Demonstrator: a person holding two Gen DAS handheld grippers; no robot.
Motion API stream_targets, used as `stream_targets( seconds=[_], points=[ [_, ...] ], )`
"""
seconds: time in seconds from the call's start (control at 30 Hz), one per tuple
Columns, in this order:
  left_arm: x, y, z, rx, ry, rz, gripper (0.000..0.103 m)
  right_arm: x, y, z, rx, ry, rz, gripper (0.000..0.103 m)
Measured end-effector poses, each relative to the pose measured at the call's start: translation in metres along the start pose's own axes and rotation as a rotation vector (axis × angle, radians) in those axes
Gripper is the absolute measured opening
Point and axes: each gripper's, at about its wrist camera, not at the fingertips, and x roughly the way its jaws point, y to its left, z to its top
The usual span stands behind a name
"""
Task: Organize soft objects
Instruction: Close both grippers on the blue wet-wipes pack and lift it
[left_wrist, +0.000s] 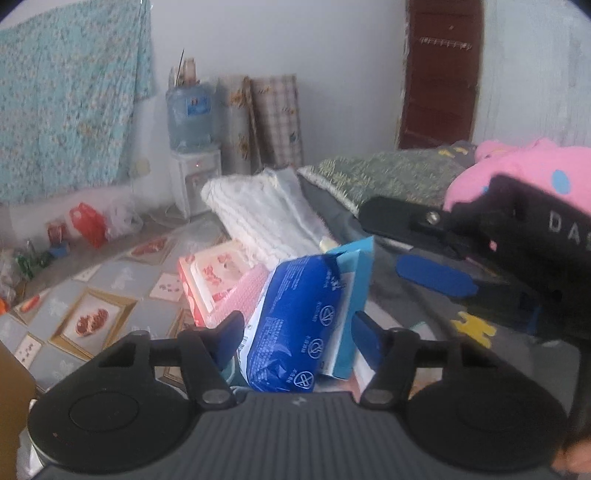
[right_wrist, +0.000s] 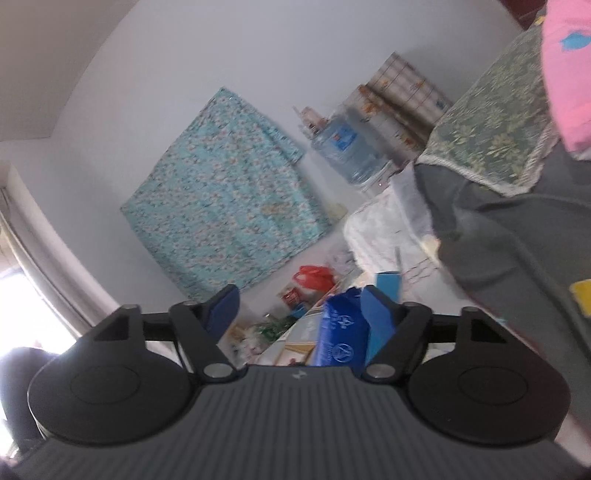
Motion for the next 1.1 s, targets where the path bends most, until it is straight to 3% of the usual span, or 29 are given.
stream_targets(
  seconds=[0.07, 0.3, 0.53, 0.63, 0.8, 1.1],
  points=[
    [0.011, 0.002, 0.0, -0.003, 0.028, 0.011, 0.065, 0.015, 0.001, 0.001, 0.004, 0.034, -0.007, 0.058],
    [0.04, 0.005, 0.001, -0.012, 0.121, 0.037, 0.065, 0.059, -0.011, -0.001, 0.002, 0.106, -0.091, 0.054],
    [0.054, 0.006, 0.004, -0.033, 0.149, 0.008, 0.064, 0.071, -0.017, -0.007, -0.021, 0.136, -0.119, 0.052],
    [0.053, 0.003, 0.004, -0.033, 0.137, 0.005, 0.054, 0.072, -0.017, -0.008, -0.022, 0.137, -0.125, 0.051],
    [0.048, 0.001, 0.008, -0.021, 0.104, 0.029, 0.037, 0.073, -0.016, -0.005, 0.003, 0.138, -0.103, 0.041],
    [0.009, 0.014, 0.023, -0.084, 0.037, 0.022, 0.028, 0.065, 0.02, 0.006, -0.015, 0.134, -0.022, 0.037]
  ],
)
